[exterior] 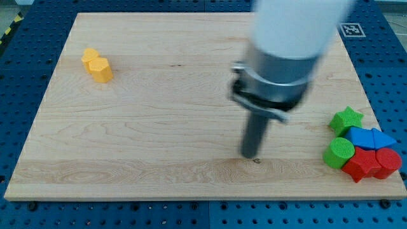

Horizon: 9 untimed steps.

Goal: Push the yellow hexagon to the left of the green star

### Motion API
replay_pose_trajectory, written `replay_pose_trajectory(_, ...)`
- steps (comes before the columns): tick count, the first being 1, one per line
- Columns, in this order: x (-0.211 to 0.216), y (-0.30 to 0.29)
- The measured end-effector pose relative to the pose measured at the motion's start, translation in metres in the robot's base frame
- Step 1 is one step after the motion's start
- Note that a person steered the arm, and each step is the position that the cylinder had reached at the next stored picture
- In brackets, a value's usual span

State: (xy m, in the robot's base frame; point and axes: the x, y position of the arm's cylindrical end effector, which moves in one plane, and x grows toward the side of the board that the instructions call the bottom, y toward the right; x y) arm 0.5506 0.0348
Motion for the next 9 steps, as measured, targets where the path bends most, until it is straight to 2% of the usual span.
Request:
replay_pose_trajectory(2,-0.069,-0.216)
replay_pose_trajectory(3,-0.118,-0.315)
replay_pose_trajectory(4,-0.139,-0.339)
replay_pose_trajectory(5,-0.187,-0.337)
replay_pose_trajectory(6,-0.265,-0.315)
replay_pose_trajectory(7,-0.276,-0.314)
replay_pose_trajectory(9,-0.227,-0.313)
